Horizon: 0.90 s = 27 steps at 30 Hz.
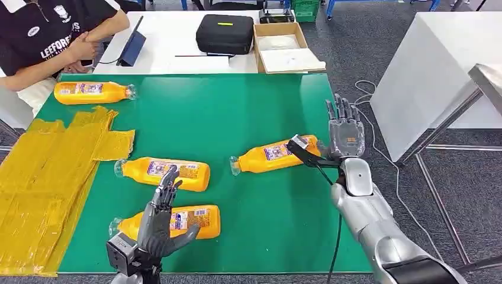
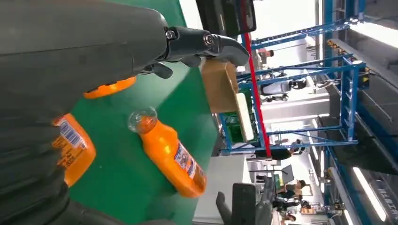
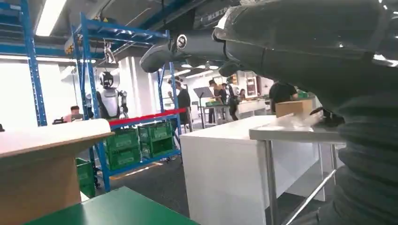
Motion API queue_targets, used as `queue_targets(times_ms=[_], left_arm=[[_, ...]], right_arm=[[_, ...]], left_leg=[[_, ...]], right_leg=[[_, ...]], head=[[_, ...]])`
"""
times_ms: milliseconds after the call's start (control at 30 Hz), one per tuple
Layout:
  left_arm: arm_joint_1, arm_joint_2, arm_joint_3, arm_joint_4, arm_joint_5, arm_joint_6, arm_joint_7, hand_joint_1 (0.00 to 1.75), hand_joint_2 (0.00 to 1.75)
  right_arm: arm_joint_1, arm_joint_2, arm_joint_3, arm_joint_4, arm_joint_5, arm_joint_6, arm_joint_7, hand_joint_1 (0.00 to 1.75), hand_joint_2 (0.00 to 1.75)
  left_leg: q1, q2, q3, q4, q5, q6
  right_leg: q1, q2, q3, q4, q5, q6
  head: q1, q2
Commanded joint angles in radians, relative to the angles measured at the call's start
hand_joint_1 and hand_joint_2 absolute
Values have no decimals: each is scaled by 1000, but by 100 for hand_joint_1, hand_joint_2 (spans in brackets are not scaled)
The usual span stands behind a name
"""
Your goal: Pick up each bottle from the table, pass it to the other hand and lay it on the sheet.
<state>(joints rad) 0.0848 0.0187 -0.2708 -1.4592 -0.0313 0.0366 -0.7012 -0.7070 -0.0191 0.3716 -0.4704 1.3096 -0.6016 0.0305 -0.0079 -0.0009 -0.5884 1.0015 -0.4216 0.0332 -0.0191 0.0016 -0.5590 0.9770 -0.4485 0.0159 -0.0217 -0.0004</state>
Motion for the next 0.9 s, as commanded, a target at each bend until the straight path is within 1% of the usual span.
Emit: queue_targets(times_ms=[33,67,100,133,167,233,267,367,433,467,500,567,633,900], left_arm=[[-27,-21,54,122,15,-38,3,0,175],[-23,-25,65,122,14,-43,3,0,175],[-20,-29,75,123,14,-49,3,0,175],[-19,-31,81,124,12,-54,3,0,175],[-20,-36,91,128,6,-65,3,0,175],[-24,-41,101,136,-1,-79,3,0,175],[-28,-42,107,144,-4,-91,3,0,175],[-43,-47,116,173,-8,-101,3,0,175],[-53,-50,123,191,-7,-105,3,0,175],[-59,-50,127,204,-8,-107,3,0,175],[-65,-52,132,212,-11,-110,3,0,175],[-71,-56,137,217,-19,-114,3,0,175],[-70,-61,141,210,-26,-113,3,0,175],[-64,-70,139,206,-54,-103,3,0,175]], right_arm=[[-78,73,-23,80,-21,13,-101,0,175],[-77,82,-34,75,-44,31,-137,0,175],[-75,96,-56,69,-89,67,-189,0,175],[-74,100,-65,67,-113,97,-221,0,175],[-75,107,-76,65,-151,175,-271,0,175],[-68,113,-91,56,-203,272,-327,0,175],[-63,113,-94,53,-228,336,-346,0,175],[-53,113,-91,67,-261,447,-393,0,175],[-49,119,-83,76,-268,482,-409,0,175],[-44,131,-75,84,-267,495,-407,0,175],[-44,137,-55,94,-252,501,-392,0,175],[-38,149,-21,118,-227,520,-351,0,175],[-26,154,-8,135,-219,530,-338,0,175],[9,162,20,179,-196,549,-279,0,175]], left_leg=[[0,2,1,0,0,-3],[-1,2,0,0,0,-2],[0,4,1,0,0,-3],[-1,4,0,0,0,-2],[0,4,0,0,0,-2],[0,3,0,0,0,-2],[-1,1,0,0,0,-2],[0,0,0,0,0,-2],[0,0,0,-1,1,-2],[1,0,1,-1,1,-4],[0,0,1,-1,1,-3],[0,1,2,-1,1,-3],[0,1,1,-1,0,-2],[0,0,1,-1,0,-3]], right_leg=[[0,2,1,-1,1,-2],[-1,1,0,0,1,-1],[0,4,-1,0,1,-2],[0,3,0,0,1,-1],[0,3,0,0,1,-1],[0,2,0,0,0,-1],[-1,0,0,0,0,-1],[0,0,0,0,1,-1],[0,-1,1,-1,1,-1],[1,-1,2,-2,1,-3],[0,-1,1,-1,1,-1],[0,0,1,-2,1,-2],[0,0,1,-1,0,-1],[0,-1,2,-1,0,-2]], head=[[0,0],[0,0],[0,0],[0,0],[0,0],[0,0],[0,0],[0,0],[0,0],[0,0],[0,0],[0,0],[0,0],[0,0]])
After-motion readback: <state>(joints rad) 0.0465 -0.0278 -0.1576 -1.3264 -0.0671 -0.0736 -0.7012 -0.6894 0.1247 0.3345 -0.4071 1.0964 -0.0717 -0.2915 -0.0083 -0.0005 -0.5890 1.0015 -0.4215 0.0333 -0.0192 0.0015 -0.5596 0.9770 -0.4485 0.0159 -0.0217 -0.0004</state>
